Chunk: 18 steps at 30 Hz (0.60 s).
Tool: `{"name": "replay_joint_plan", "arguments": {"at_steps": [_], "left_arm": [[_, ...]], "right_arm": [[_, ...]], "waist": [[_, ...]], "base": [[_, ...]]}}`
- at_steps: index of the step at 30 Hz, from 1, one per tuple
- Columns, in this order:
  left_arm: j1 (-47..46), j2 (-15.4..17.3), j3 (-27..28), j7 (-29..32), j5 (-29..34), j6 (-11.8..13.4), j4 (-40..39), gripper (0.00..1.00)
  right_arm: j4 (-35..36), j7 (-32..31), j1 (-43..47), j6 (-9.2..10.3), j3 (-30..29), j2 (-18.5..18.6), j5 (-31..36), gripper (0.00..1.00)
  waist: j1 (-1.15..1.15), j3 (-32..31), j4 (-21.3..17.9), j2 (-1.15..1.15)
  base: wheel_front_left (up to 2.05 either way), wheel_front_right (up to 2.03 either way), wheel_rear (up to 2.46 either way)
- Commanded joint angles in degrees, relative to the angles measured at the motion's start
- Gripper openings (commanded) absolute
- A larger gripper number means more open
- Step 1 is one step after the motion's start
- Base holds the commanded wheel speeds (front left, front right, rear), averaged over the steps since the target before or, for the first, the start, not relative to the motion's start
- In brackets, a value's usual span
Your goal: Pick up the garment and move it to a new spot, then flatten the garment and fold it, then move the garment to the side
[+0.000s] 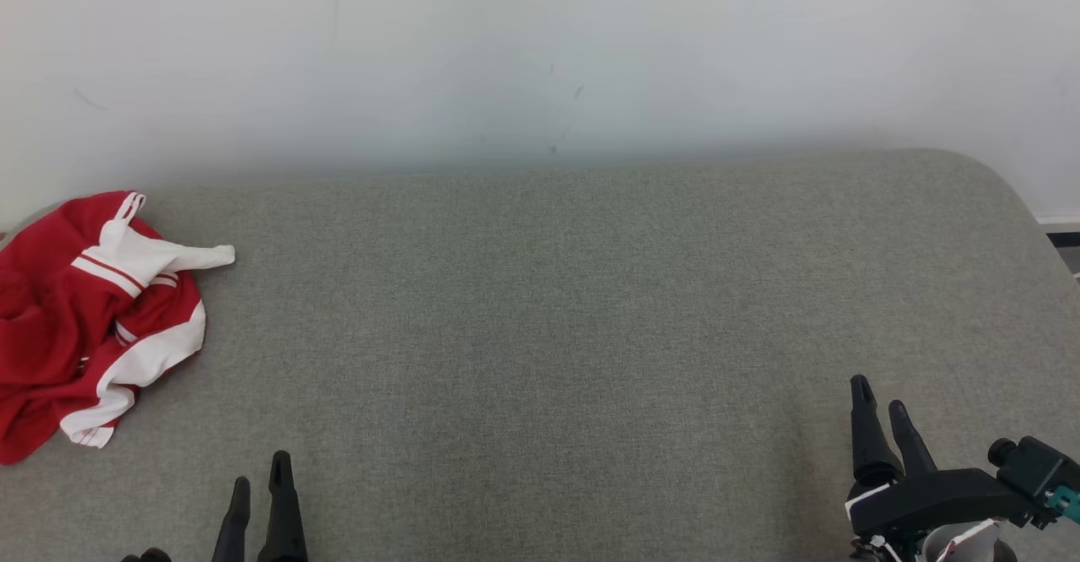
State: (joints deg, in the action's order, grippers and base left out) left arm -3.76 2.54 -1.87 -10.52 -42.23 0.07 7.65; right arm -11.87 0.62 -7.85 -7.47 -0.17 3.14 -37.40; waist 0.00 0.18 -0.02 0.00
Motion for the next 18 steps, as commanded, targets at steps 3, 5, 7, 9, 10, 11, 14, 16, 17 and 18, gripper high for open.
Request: {"name": "replay_joint_plan", "arguments": {"at_steps": [3,5,7,9,10,11,14,16,17,18], "left_arm": [[0.1,0.3,0.4,-0.6,3.4,0.5,-1.2,1.0],[0.3,0.4,0.6,-0.7,5.1,0.8,-1.5,1.0],[0.4,0.4,0.6,-0.9,6.7,1.1,-1.8,1.0],[0.7,0.5,0.7,-1.0,8.3,1.5,-1.9,1.0],[0.8,0.6,0.7,-1.1,9.1,1.6,-2.0,1.0],[0.9,0.6,0.7,-1.2,9.9,1.8,-2.0,1.0],[1.2,1.0,0.7,-1.4,12.3,2.2,-1.7,1.0],[1.4,1.3,0.7,-1.5,13.6,2.4,-1.5,1.0],[1.5,1.4,0.7,-1.6,14.2,2.5,-1.5,1.0],[1.6,1.6,0.7,-1.7,15.0,2.6,-1.4,1.0]], "right_arm": [[1.0,1.1,-0.7,-0.02,1.1,0.5,3.1,1.0],[1.1,1.6,-0.7,-0.02,1.8,0.5,4.7,1.0],[1.1,2.1,-0.7,-0.02,2.7,0.7,6.2,1.0],[1.0,2.6,-0.7,-0.02,3.6,1.0,7.4,1.0],[1.0,2.8,-0.8,-0.02,4.0,1.0,7.9,1.0],[0.9,3.1,-0.7,-0.02,4.3,1.1,8.4,1.0],[0.7,3.8,-0.8,-0.02,5.1,1.2,10.3,1.0],[0.6,4.3,-0.8,-0.02,5.6,1.2,11.4,1.0],[0.7,4.5,-0.9,-0.02,6.0,1.3,12.0,1.0],[0.7,4.8,-0.9,-0.02,6.3,1.3,12.6,1.0]], "waist": [[0.0,-0.1,0.1,0.0],[0.0,-0.1,0.1,0.0],[0.0,-0.2,0.2,0.0],[0.0,-0.2,0.2,0.0],[0.0,-0.3,0.3,0.0],[0.0,-0.3,0.3,0.0],[0.0,-0.4,0.3,0.0],[0.0,-0.4,0.4,0.0],[0.0,-0.4,0.4,0.0],[0.0,-0.5,0.4,0.0]], "base": [[0.0,0.0,0.0],[0.0,0.0,0.0],[0.0,0.0,0.0],[0.0,0.0,0.0],[0.0,0.0,0.0],[0.0,0.0,0.0],[0.0,0.0,0.0],[0.0,0.0,0.0],[0.0,0.0,0.0],[0.0,0.0,0.0]]}}
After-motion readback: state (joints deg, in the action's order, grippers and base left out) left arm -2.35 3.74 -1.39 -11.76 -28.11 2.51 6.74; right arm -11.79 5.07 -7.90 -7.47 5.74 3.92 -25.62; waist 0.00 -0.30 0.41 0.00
